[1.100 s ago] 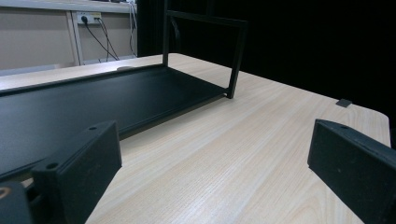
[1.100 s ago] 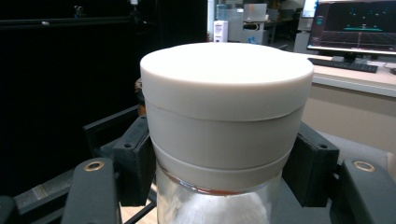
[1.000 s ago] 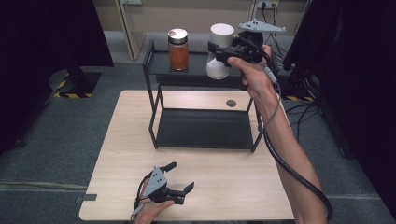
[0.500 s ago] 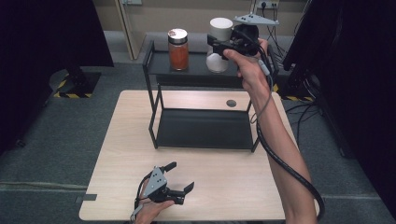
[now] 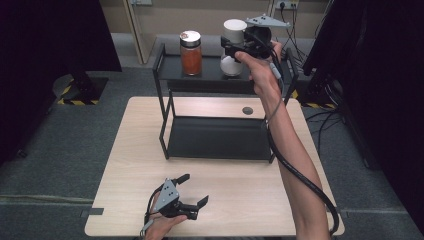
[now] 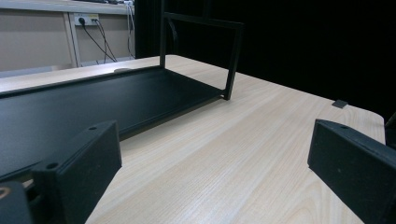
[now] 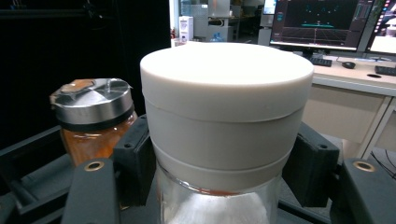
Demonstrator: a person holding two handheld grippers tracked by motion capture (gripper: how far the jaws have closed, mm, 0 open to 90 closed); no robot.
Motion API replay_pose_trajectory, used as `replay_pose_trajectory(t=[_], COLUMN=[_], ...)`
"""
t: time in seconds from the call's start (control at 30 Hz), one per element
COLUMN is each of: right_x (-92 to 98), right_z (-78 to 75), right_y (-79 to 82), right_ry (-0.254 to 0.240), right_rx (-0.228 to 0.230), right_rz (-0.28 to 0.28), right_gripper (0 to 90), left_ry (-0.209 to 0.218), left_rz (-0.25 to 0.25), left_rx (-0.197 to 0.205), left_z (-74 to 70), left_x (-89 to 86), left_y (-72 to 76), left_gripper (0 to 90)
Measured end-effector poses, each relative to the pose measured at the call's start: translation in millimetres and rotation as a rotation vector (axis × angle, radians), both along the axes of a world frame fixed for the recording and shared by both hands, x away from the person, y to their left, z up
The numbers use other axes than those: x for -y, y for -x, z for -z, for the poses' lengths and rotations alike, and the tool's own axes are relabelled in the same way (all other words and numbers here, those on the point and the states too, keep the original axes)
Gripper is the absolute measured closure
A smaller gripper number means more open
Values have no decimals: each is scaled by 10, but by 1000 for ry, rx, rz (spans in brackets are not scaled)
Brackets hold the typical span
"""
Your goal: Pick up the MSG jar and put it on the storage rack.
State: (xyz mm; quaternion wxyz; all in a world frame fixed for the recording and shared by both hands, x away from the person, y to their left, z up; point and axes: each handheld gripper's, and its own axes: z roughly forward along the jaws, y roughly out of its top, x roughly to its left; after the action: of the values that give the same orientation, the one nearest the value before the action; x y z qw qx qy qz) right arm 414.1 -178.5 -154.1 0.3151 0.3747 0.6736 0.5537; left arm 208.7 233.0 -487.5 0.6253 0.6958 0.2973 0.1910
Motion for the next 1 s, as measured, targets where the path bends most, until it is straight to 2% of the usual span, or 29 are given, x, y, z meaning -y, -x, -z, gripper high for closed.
replay_pose_trajectory(t=[0.4,0.83,0.9,1.0], right_x=[-43,-38,-53,-23], right_z=[104,149,152,126], right_y=[-93,-63,-45,-38], right_ry=[-6,-8,3,-4], right_rx=[2,15,27,11], right_rz=[25,28,36,18], right_gripper=[355,350,309,212], left_ry=[1,-4,-4,-4], left_rz=[2,4,4,5], left_rx=[2,5,5,6], left_z=[1,0,0,0], left_x=[-4,1,1,1], left_y=[0,3,3,3], left_gripper=[21,21,21,21])
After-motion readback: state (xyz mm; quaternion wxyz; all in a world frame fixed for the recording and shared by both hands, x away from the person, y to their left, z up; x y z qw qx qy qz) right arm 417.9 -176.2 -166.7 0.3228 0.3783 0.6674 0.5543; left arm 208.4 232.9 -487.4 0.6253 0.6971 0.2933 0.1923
